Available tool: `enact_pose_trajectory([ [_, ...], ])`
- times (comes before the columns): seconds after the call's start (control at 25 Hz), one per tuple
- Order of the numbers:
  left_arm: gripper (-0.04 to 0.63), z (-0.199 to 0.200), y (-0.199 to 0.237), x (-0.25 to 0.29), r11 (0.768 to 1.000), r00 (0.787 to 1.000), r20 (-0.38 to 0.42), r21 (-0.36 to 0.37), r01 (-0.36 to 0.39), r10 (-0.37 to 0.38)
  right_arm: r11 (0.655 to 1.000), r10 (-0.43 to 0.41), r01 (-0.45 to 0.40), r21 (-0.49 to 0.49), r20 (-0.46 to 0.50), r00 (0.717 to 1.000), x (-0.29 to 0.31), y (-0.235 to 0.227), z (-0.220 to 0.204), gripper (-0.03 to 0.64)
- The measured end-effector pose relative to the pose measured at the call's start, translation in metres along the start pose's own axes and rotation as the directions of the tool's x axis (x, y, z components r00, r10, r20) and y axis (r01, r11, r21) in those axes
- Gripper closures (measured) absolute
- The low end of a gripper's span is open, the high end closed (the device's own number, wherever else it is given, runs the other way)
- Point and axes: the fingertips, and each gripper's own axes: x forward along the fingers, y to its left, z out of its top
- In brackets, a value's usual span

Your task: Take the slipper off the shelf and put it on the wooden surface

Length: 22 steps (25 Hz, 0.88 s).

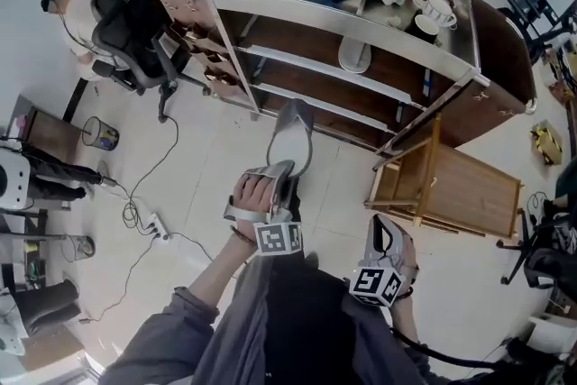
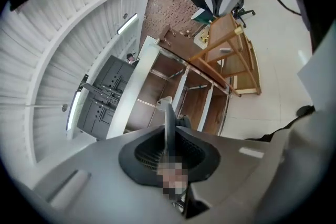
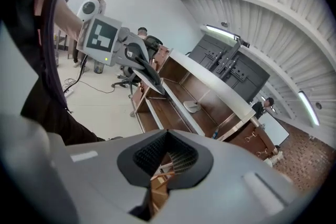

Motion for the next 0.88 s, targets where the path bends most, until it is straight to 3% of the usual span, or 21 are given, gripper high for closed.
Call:
enact_pose_trajectory([
  [0.32,0.549,0.055,-0.073,-0.14,0.996,0.994,0.067,-0.022,0.088,-0.086,1.0,0.015,-0.015,-0.019,0.011,1.0,-0.089,0.049,-0.027,0.617],
  [0.64,0.549,0.083,-0.099,-0.21,0.992,0.977,0.181,-0.019,0.121,-0.115,0.999,-0.049,0.049,0.003,-0.02,0.999,-0.161,0.076,-0.02,0.617],
  [0.88,0.549,0.122,-0.124,-0.246,0.987,0.953,0.257,0.029,0.157,-0.159,0.995,-0.083,0.088,0.038,-0.116,0.99,-0.22,0.087,-0.071,0.617],
])
